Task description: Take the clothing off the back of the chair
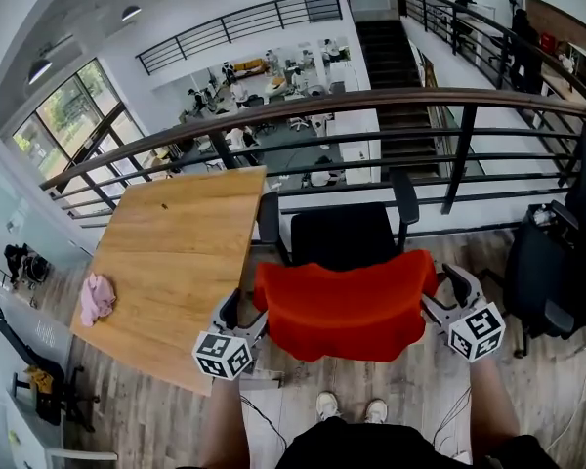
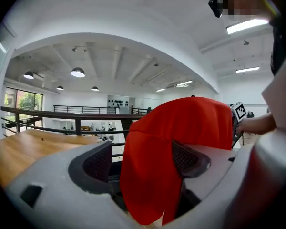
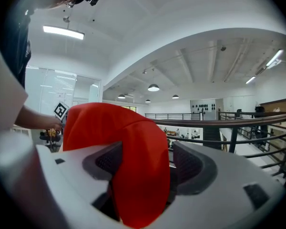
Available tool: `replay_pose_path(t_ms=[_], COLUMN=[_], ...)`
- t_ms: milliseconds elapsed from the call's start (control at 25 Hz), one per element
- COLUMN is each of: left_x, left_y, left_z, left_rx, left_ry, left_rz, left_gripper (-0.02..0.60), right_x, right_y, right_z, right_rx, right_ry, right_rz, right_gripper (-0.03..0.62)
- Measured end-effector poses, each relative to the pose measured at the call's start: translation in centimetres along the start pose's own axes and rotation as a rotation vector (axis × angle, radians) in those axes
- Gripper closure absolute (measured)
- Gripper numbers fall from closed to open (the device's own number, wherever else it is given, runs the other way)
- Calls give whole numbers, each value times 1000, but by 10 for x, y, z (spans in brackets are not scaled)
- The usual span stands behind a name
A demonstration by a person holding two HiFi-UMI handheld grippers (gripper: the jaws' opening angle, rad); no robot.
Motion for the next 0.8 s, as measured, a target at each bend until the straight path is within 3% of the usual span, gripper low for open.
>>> replay_pose_path(t_ms=[200, 360, 720, 800], left_x=[4, 8, -5, -3], left_y=[1, 7, 8, 7], left_z=[23, 34, 43, 43], left_rx=[-4, -26, -51, -64], left_ry=[-113, -149, -287, -290], left_rz=[5, 17, 10, 11], left_gripper=[201, 204, 386, 448], right_x=[-5, 3, 6, 5], right_y=[4, 9, 11, 10], right_z=[18, 27, 29, 28], right_rx=[22, 57, 121, 112], right_ry=[83, 115, 72, 53], right_rz=[-8, -48, -50, -49], right_gripper=[247, 291, 427, 490])
Point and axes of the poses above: the fingertips, and each gripper's own axes: z forward along the fingers, x to its left, y out of its top, the point moved 3 cm from there along -z, backward along the fingers, and after that the axes turned 8 degrees about z, right-handed, at the moved point
